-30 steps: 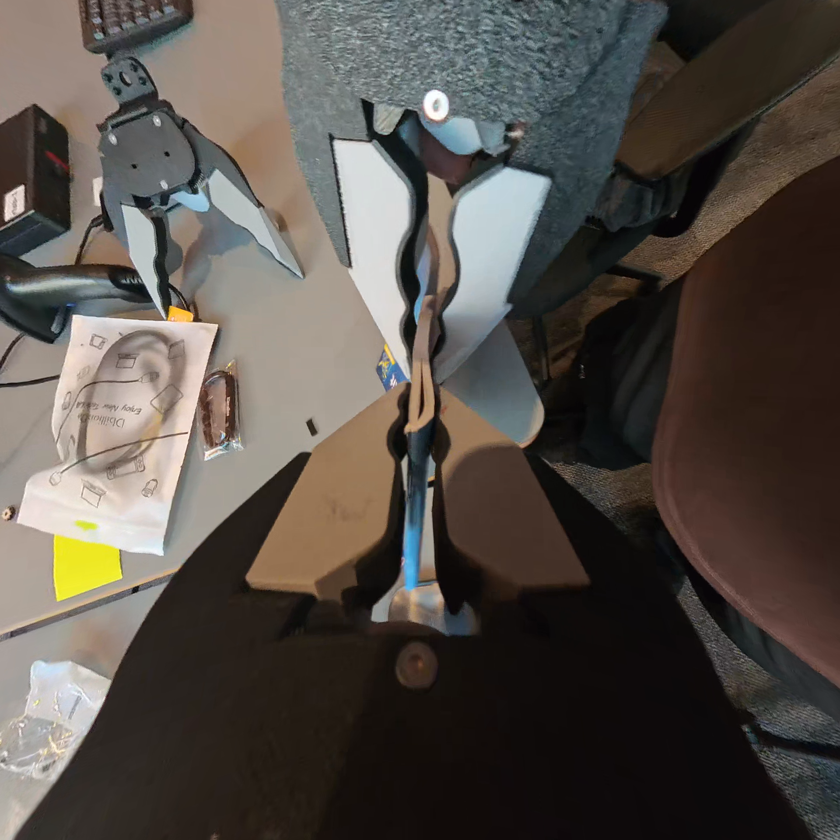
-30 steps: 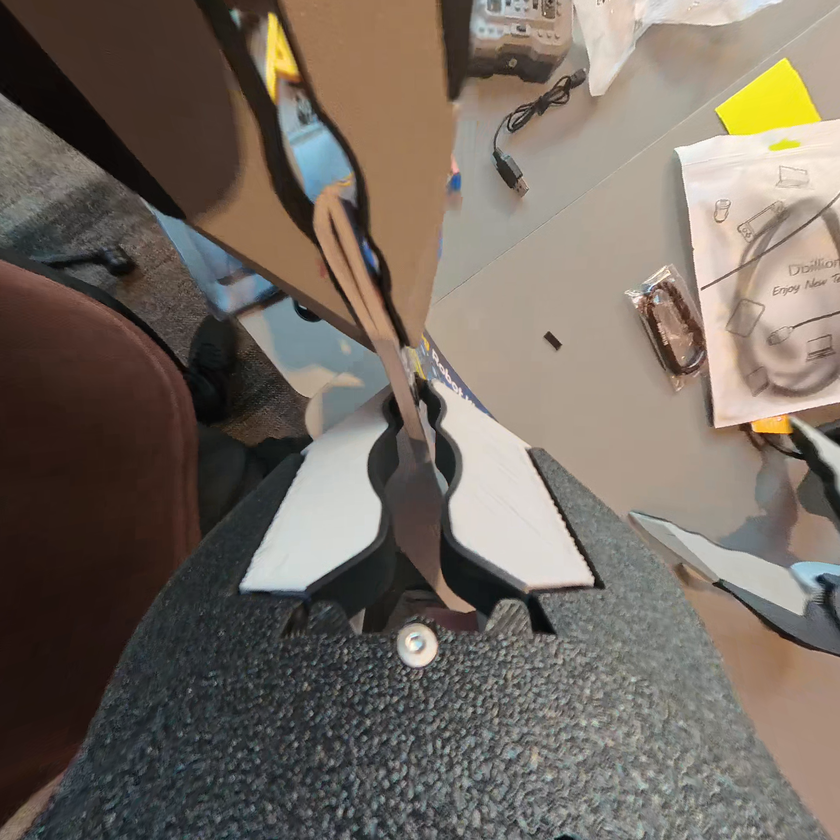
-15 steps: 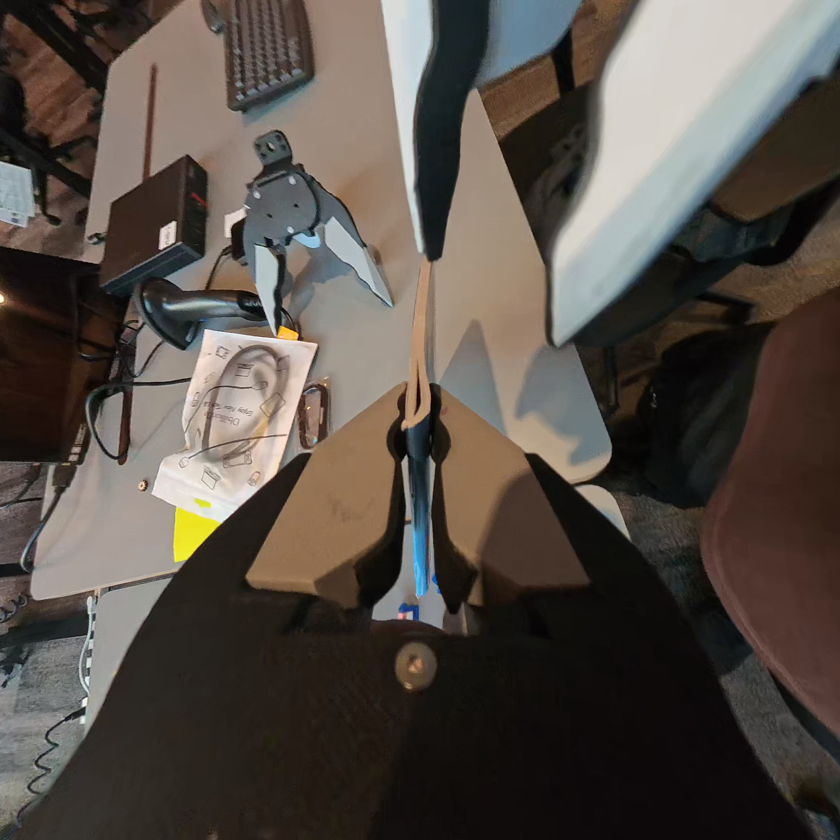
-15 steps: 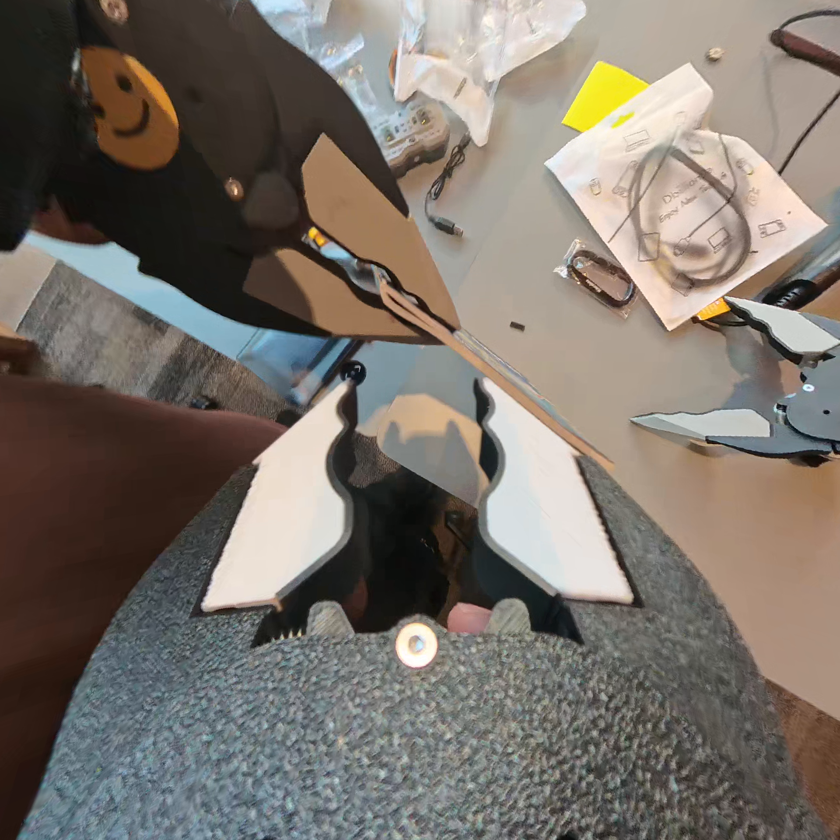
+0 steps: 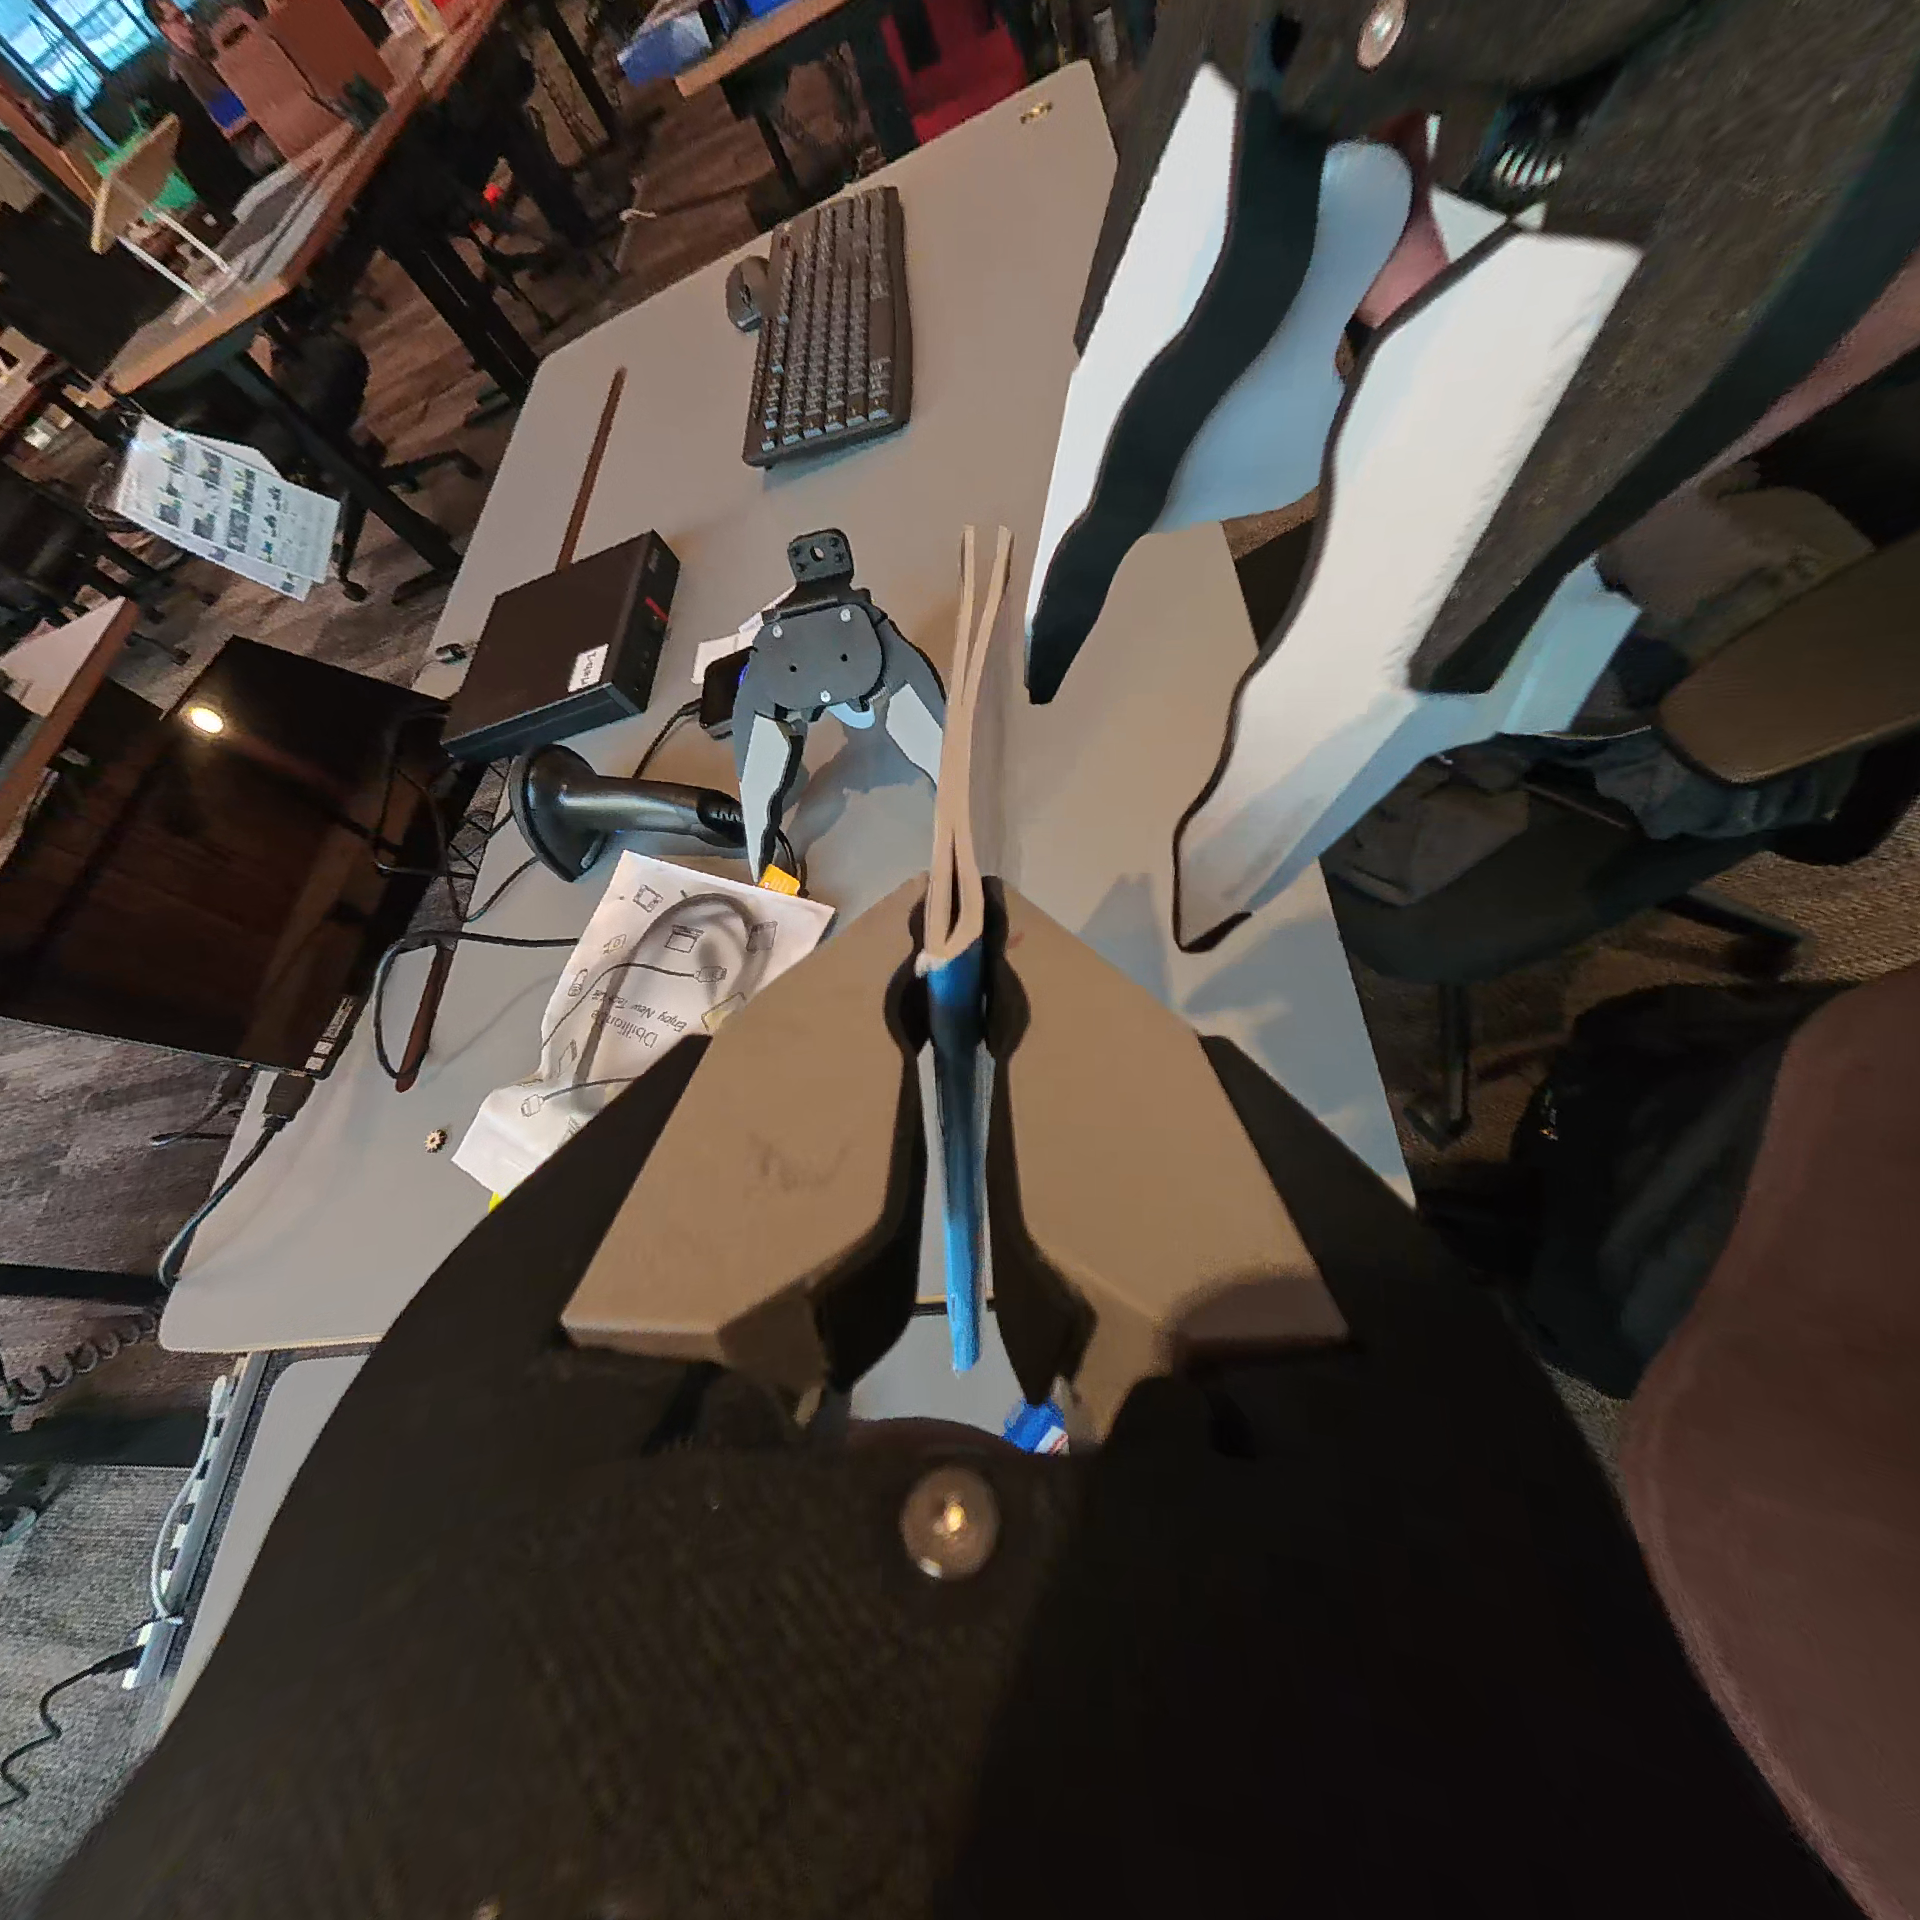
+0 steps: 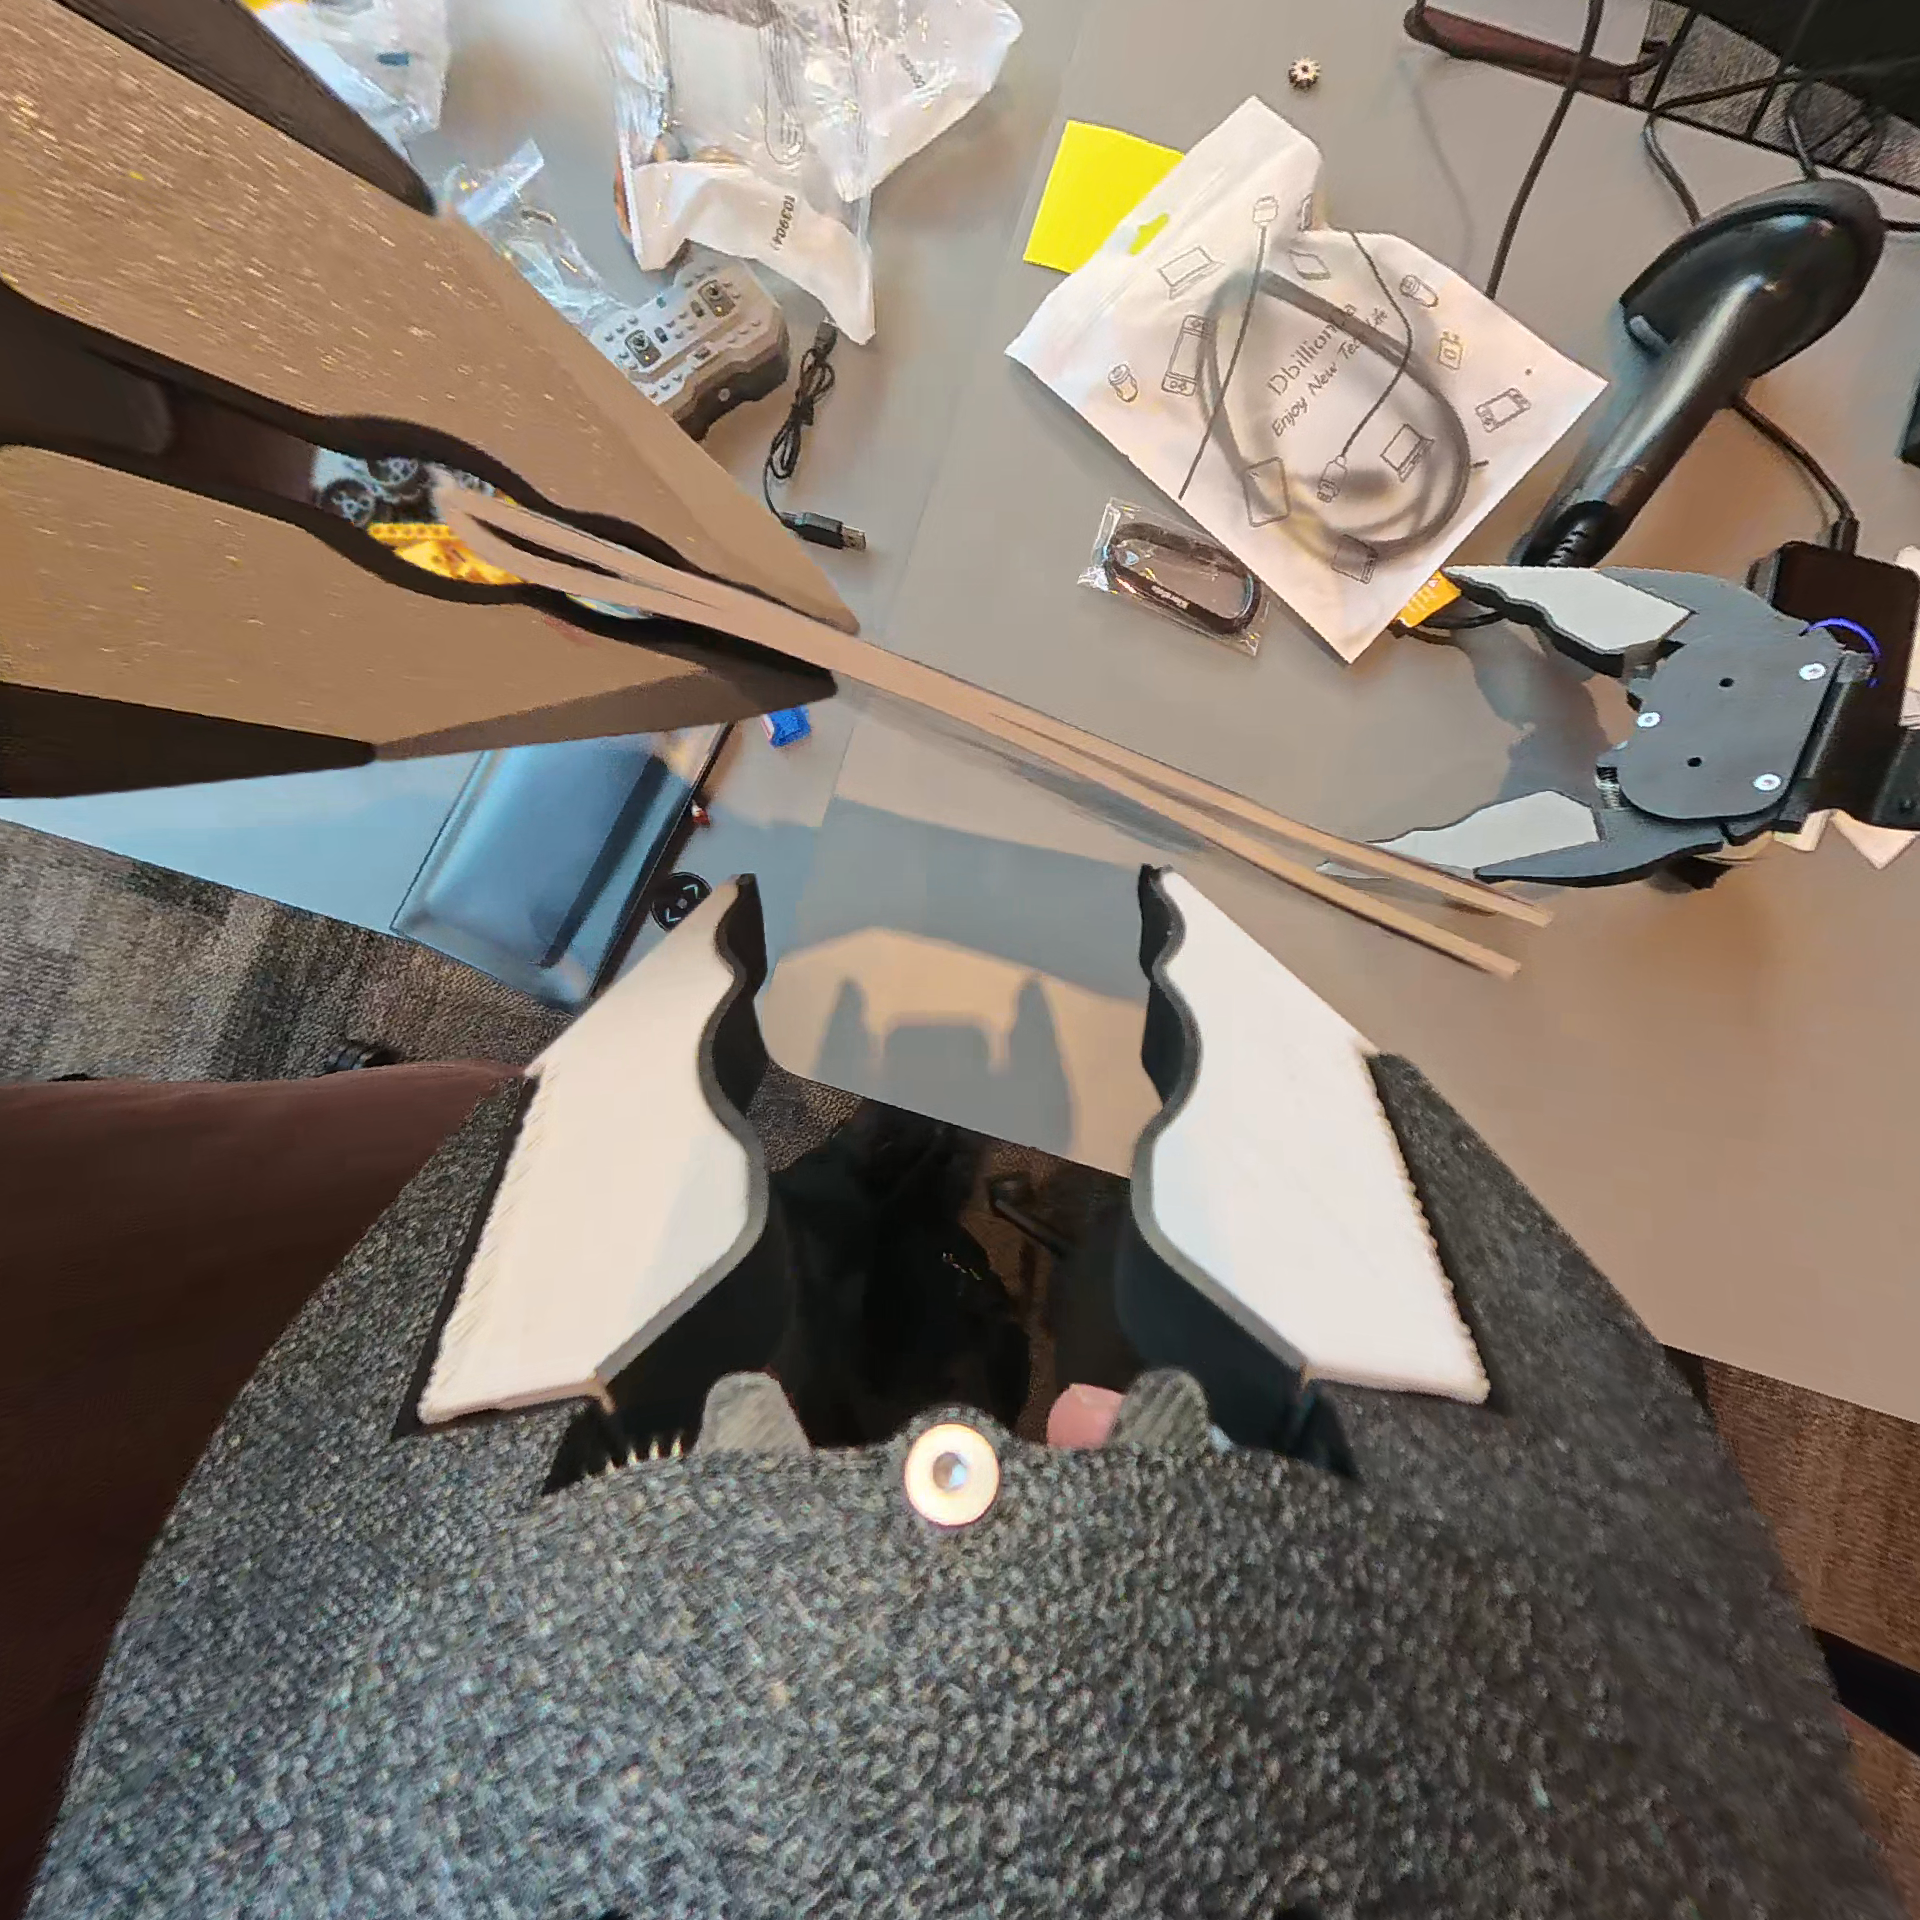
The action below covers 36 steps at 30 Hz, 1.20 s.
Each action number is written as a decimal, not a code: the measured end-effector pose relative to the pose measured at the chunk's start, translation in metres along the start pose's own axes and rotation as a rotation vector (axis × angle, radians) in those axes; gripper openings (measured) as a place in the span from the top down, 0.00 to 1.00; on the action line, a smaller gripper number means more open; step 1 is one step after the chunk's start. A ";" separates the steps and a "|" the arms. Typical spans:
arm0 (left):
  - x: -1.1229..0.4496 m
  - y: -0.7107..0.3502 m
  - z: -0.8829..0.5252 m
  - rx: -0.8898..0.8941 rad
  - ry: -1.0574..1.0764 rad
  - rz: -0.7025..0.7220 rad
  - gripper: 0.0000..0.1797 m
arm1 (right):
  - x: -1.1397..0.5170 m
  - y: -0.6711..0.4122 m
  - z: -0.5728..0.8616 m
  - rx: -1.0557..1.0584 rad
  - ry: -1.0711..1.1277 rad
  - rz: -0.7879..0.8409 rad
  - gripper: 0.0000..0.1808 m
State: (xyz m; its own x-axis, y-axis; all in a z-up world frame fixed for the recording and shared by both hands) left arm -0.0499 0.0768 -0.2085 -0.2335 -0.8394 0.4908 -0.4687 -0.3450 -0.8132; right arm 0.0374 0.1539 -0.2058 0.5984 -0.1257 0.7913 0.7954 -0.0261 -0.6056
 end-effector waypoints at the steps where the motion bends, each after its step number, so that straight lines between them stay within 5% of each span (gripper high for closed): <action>1: 0.002 -0.001 0.000 0.001 -0.002 0.004 0.99 | 0.000 0.000 0.001 0.000 0.001 -0.001 0.60; 23: 0.028 -0.030 0.002 -0.042 -0.024 0.094 0.98 | 0.011 0.001 0.032 -0.035 0.018 0.022 0.60; 36: 0.077 -0.040 -0.015 0.050 0.106 0.345 0.98 | 0.046 0.008 0.078 0.081 -0.244 0.310 0.56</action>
State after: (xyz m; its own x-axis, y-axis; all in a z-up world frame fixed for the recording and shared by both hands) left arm -0.0624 0.0327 -0.1339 -0.4590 -0.8627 0.2122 -0.3051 -0.0713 -0.9497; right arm 0.0785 0.2254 -0.1677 0.8088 0.1239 0.5749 0.5729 0.0551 -0.8178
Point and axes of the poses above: each gripper's, where its closed fingertips meet, x back along the fingers, y out of its underside, z = x × y across the jaws, the point moved 8 cm from there along x, back along the fingers, and after that the axes turned 5 degrees about y, right-handed, at the moved point
